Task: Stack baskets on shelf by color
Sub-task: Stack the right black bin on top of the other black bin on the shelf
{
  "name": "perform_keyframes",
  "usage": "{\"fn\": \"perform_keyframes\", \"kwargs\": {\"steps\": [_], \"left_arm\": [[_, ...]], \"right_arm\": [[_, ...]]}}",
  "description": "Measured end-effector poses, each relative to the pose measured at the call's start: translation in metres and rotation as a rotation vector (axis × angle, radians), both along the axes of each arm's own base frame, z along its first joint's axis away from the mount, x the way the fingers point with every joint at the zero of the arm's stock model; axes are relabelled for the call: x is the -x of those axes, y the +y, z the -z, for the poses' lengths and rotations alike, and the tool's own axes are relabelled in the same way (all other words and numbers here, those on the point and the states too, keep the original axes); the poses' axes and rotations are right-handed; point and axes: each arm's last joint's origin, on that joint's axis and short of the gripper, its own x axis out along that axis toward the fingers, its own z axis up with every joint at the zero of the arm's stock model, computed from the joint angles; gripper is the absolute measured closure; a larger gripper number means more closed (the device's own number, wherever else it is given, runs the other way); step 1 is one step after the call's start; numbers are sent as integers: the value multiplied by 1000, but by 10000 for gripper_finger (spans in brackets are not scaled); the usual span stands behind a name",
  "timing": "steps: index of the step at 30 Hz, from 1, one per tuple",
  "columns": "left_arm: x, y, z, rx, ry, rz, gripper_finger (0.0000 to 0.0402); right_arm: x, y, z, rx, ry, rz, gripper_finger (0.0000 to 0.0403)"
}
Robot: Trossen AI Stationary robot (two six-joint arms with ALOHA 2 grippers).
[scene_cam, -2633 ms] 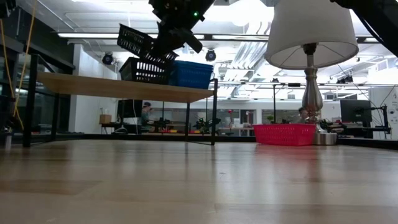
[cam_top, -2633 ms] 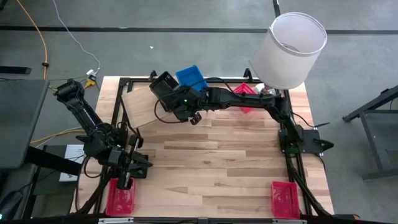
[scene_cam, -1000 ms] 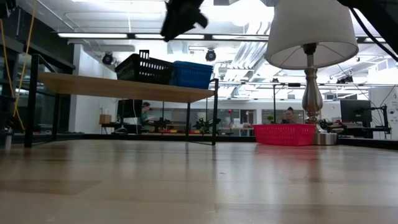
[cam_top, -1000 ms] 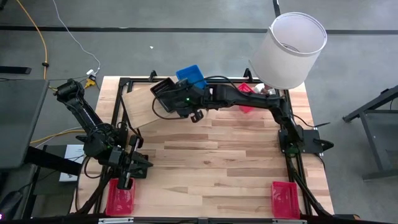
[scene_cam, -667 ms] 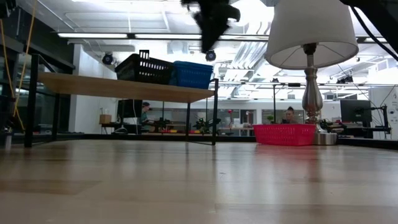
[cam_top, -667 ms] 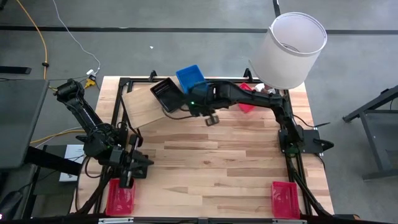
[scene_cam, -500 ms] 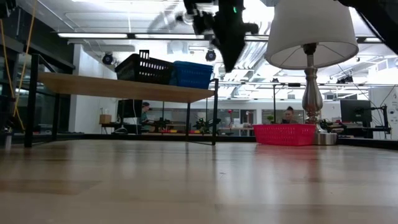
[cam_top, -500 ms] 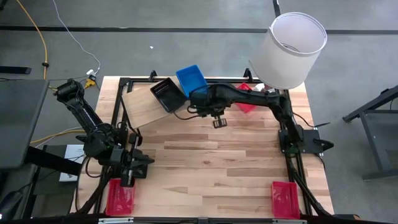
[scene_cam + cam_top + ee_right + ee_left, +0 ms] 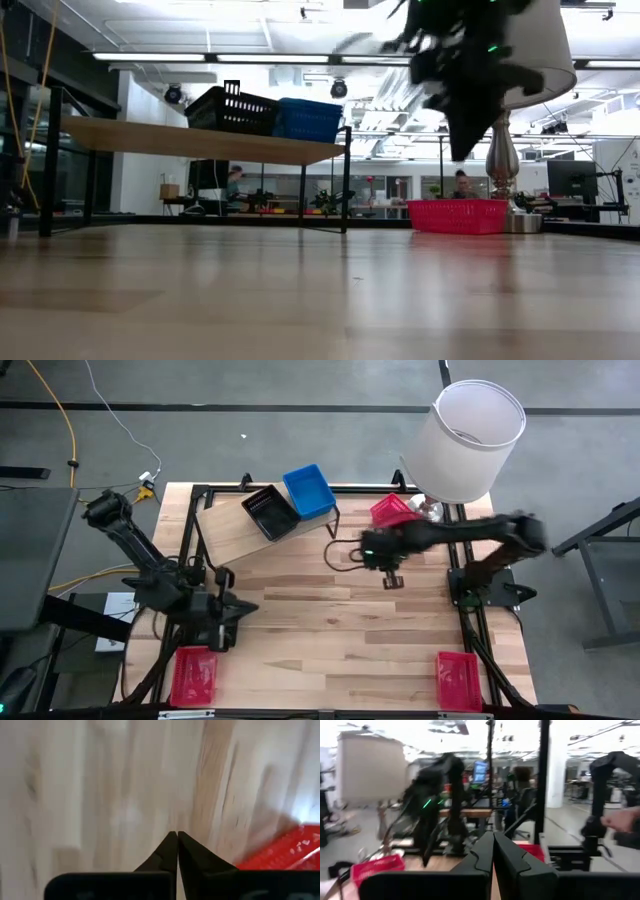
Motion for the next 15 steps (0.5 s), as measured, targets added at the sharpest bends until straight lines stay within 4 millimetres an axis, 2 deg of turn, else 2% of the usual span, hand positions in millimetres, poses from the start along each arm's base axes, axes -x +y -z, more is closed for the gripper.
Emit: {"fn": "perform_keyframes", "kwargs": {"steps": [5,8,12,15], "left_arm": [[-26,16,17,55,48,-131,401],[-39,37,24,77,81,-328,402],[-49,69,10,70,148,-600,402],[-52,91,-11,98,247,-673,401]], "right_arm": [[36,28,0,-22,-448,-15,402],[52,42,2,-55,-696,-60,403],[67,54,8,-42,-902,-83,403],[73,58,20,-15,-921,-100,403]]}}
